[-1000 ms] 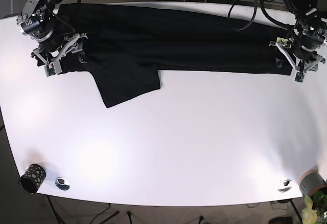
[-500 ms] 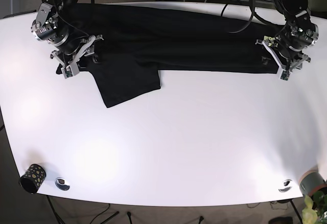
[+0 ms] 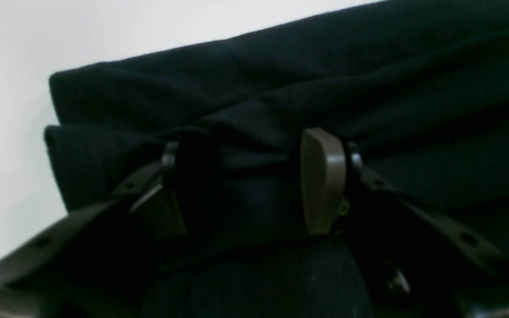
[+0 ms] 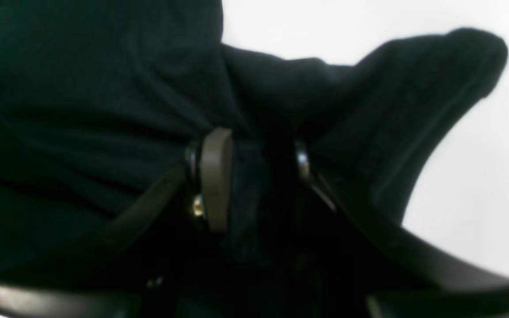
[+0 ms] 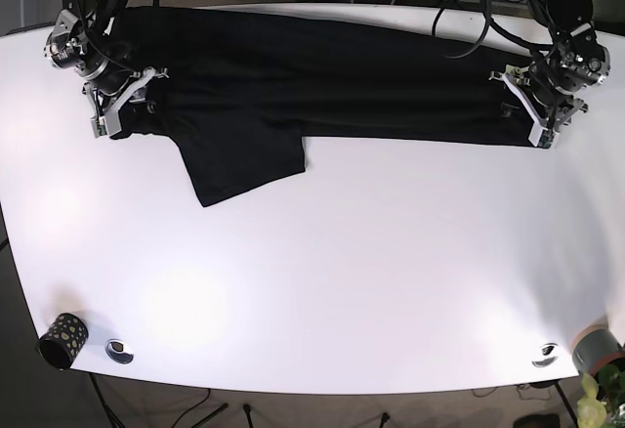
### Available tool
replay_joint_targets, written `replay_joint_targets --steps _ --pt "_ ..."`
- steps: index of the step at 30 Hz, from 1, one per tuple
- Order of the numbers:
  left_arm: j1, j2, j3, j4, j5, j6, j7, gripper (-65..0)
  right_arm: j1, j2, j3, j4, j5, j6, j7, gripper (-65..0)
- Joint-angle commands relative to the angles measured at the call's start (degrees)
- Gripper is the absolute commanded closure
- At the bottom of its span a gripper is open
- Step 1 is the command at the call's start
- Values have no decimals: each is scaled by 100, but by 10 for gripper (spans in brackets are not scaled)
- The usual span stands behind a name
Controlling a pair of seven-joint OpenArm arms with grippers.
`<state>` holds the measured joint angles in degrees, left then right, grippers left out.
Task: Fold the T-shirt properly
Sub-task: 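Release the strip and regrasp its ends with both grippers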
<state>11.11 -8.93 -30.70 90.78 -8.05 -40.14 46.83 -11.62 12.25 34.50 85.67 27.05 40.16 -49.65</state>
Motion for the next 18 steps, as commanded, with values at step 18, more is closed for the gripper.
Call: replay_joint_targets --steps 18 --pt "-1828 -8 173 -1426 230 256 192 -318 2274 397 -509 -1749 -1215 -109 451 -174"
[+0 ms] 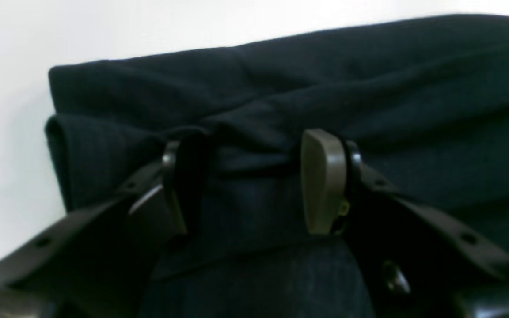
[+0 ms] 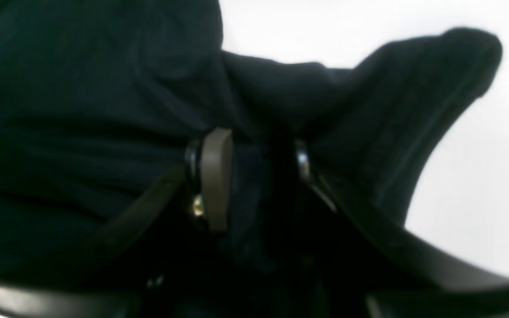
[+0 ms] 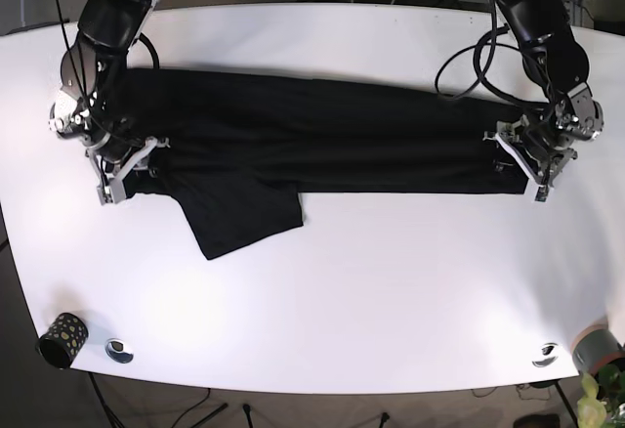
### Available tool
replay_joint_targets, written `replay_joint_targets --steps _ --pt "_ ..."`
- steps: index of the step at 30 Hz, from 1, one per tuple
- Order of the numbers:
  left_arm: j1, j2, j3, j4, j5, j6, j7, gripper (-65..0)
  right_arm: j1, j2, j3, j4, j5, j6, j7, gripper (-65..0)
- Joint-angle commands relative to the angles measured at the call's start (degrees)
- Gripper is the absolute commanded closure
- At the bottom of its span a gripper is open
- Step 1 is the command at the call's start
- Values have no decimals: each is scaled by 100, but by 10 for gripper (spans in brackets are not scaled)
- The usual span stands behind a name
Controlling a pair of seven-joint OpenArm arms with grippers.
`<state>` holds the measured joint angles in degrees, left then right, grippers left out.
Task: Fold the T-shirt properly
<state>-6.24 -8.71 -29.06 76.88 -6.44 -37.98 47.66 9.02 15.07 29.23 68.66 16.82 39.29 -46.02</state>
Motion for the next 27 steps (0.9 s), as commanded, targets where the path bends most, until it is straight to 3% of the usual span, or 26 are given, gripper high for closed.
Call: replay_joint_targets --steps 1,7,14,19,27 --pt "-136 -30 9 -53 68 39 126 -318 316 106 17 -102 -262 5 88 -174" --pt "-233 -39 9 -35 68 22 144 -318 712 159 9 241 -236 23 -185 -187" --pt "-207 -39 9 -35 59 22 135 -318 923 115 -9 655 -262 -4 -317 -442" --pt "-180 -39 0 -35 41 22 126 -318 1292 80 -493 -31 -271 -21 -202 -423" --pt "-180 -30 9 -27 33 22 126 -318 1863 80 -1064 -1455 -280 -39 738 -417"
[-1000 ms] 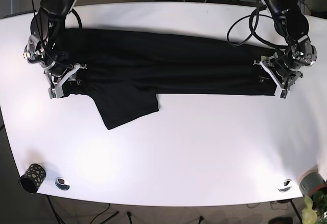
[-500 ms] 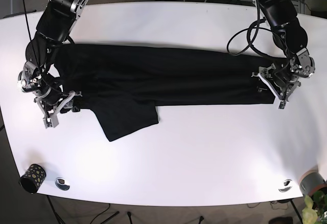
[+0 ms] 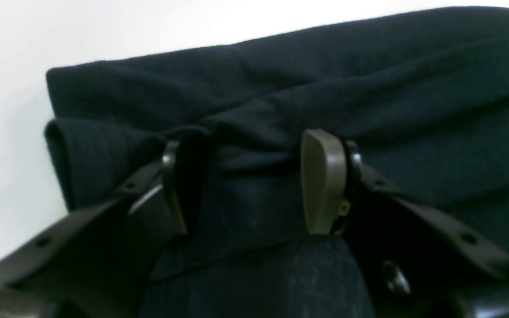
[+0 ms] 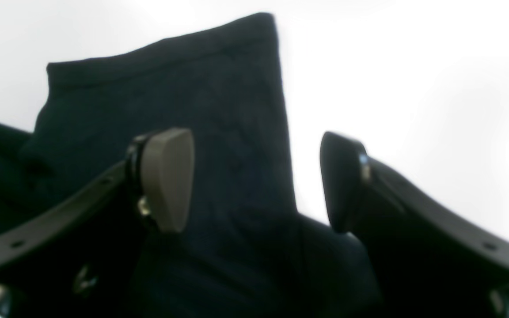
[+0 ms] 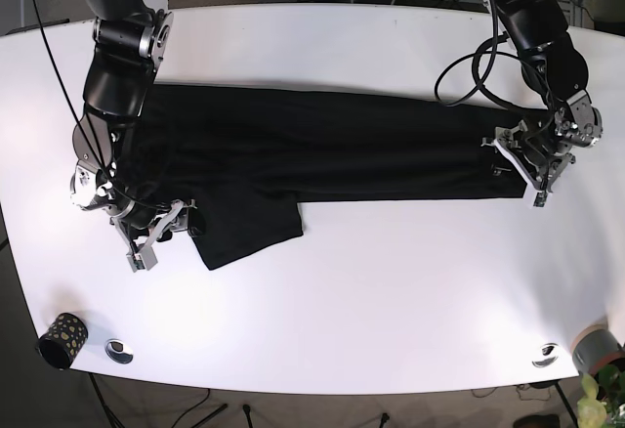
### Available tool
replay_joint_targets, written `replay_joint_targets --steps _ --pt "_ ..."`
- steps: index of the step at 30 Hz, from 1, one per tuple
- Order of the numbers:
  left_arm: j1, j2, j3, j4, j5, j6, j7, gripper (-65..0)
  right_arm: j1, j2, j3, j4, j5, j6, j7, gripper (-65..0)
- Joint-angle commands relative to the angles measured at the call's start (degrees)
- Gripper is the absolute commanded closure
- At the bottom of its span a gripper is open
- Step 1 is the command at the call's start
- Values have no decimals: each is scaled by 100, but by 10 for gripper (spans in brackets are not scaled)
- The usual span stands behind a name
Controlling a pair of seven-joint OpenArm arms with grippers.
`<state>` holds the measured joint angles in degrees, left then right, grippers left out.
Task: Fold the T-shirt properly
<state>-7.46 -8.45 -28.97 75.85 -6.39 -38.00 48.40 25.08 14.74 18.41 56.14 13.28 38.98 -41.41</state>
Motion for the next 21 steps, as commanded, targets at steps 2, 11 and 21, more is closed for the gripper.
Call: replay_joint_targets --steps 2,11,21 --pt "-58 -56 0 76 28 24 52 -318 441 121 9 -643 74 -8 541 -417" --pt "-93 -91 0 85 37 24 61 -318 617 280 -26 -1724 74 1 1297 -417" --pt "-76 -100 9 85 55 24 70 -318 591 -28 -677 -1768 83 -8 1358 -417"
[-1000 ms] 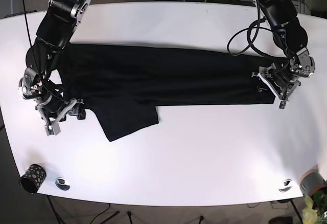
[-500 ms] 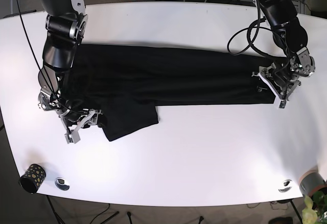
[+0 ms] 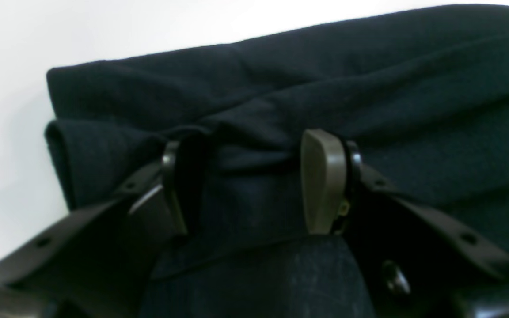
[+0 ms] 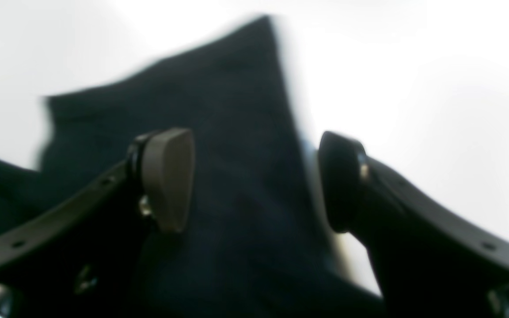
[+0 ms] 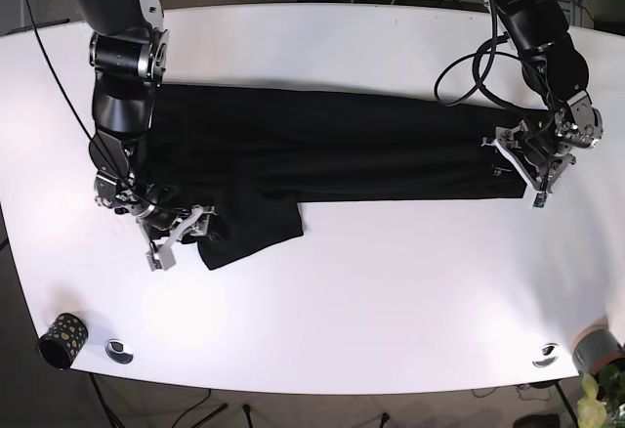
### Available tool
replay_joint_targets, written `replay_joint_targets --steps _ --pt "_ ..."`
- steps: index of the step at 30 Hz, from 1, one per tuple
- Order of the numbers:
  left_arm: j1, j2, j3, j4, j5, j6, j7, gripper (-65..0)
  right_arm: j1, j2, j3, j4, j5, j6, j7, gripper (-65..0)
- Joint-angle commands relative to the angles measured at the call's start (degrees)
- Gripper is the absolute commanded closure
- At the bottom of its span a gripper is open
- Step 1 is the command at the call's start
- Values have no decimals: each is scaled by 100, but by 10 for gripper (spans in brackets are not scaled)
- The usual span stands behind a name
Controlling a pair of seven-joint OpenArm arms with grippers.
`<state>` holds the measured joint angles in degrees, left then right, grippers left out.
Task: Fold the T-shirt properly
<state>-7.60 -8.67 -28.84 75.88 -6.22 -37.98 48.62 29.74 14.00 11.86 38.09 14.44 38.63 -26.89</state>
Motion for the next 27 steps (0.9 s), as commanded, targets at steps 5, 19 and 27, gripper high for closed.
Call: replay_joint_targets --steps 5,19,27 --pt "-45 -78 -4 83 46 22 48 -318 152 -68 -38 29 -41 -360 92 -415" --pt "-80 -78 -4 74 46 22 48 -318 160 -138 -355 38 -41 -597 162 -8" --pt "-89 -78 110 74 46 22 48 -317 116 -138 -443 266 11 -562 127 0"
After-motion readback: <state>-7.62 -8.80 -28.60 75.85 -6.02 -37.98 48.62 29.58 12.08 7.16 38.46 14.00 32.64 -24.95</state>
